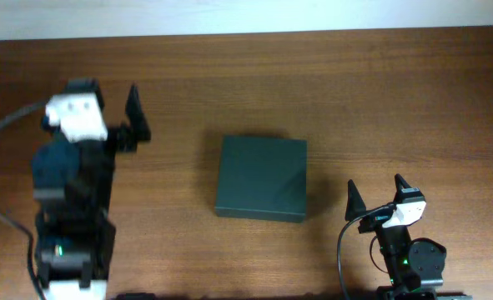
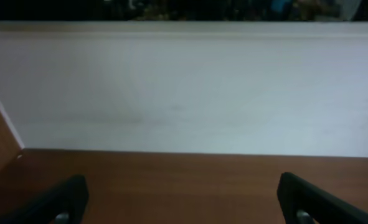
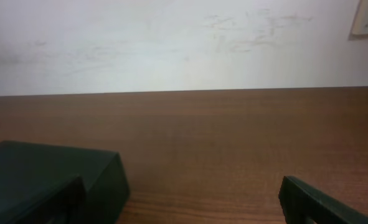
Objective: Pack container
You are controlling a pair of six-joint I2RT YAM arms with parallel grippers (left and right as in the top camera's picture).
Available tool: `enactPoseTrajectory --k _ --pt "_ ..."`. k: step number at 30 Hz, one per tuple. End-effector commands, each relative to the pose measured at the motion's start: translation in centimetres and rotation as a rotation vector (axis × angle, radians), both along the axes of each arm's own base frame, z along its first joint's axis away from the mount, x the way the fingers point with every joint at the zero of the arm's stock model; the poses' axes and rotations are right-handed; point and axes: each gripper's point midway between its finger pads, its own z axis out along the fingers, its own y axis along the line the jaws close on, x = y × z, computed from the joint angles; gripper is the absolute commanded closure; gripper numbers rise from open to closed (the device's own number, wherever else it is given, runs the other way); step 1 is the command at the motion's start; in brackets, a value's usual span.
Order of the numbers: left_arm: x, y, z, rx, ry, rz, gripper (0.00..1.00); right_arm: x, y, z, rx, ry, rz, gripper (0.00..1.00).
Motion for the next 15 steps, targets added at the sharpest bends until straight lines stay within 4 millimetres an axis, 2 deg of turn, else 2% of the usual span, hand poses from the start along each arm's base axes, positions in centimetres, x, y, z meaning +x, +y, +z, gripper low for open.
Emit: enactPoseTrajectory --k 1,6,15 --pt "-2.0 0.6 -1.8 0.002 -0.009 0.003 0.01 0.0 0.0 -0.1 0.004 0.001 -0.001 0.01" --pt "-4.4 1.6 -3.6 0.004 -0.041 0.042 0.01 0.0 0.0 -0.1 0.004 0.001 -0.001 0.01" --pt "-6.6 1.5 -3.7 0.017 -0.285 0.044 0.01 0.0 0.0 -0.1 0.004 0.001 -0.001 0.01"
